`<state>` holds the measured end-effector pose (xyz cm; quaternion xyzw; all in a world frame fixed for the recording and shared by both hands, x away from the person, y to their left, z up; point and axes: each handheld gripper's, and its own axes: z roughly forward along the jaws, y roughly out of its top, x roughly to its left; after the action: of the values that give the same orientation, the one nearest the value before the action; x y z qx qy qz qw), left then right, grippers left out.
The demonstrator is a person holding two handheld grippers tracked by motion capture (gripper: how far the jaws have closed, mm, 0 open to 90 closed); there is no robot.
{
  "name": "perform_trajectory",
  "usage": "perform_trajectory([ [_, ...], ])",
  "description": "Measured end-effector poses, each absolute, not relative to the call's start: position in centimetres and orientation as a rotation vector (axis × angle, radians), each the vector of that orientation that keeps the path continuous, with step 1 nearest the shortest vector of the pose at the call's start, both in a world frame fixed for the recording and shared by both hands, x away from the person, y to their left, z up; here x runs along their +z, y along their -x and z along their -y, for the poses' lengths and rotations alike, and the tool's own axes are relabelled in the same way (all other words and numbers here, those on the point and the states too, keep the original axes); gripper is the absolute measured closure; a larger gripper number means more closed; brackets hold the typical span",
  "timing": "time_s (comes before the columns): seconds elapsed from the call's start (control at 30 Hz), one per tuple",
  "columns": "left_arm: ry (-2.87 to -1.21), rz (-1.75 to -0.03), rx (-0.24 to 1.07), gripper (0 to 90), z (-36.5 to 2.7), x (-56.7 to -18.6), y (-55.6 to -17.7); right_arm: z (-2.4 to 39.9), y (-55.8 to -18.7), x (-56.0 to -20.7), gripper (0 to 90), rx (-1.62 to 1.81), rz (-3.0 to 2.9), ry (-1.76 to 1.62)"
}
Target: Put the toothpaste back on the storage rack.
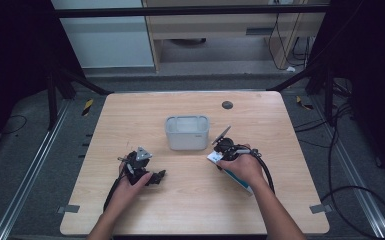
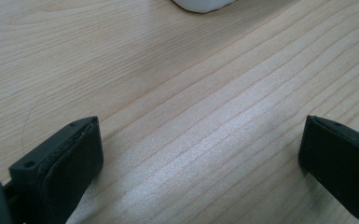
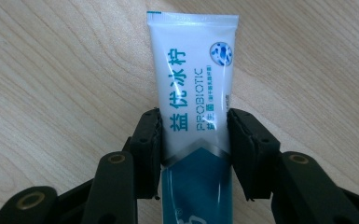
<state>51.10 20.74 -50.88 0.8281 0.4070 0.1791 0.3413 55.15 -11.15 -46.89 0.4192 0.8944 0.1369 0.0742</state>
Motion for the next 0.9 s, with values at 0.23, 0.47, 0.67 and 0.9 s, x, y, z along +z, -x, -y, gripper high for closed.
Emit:
perform_trajectory([
  [0.23, -2.154, -1.059, 0.466, 0.0, -20.74, -50.88, -51.11, 11.15, -55.14, -46.88, 58.0, 0.410, -2.685, -1.255],
  [0.47, -2.154, -1.058, 0.466, 0.0, -20.74, -50.88, -51.11, 11.14, -55.11, -46.86, 59.7, 0.407, -2.686, -1.249],
  [0.67, -2.154, -1.059, 0.466, 0.0, -20.74, -50.88, -51.10, 11.13, -55.06, -46.86, 61.7, 0.401, -2.688, -1.231],
  [0.9, -2.154, -1.058, 0.466, 0.0, -20.74, -50.88, -51.11, 11.03, -54.99, -46.81, 63.3, 0.397, -2.684, -1.241],
])
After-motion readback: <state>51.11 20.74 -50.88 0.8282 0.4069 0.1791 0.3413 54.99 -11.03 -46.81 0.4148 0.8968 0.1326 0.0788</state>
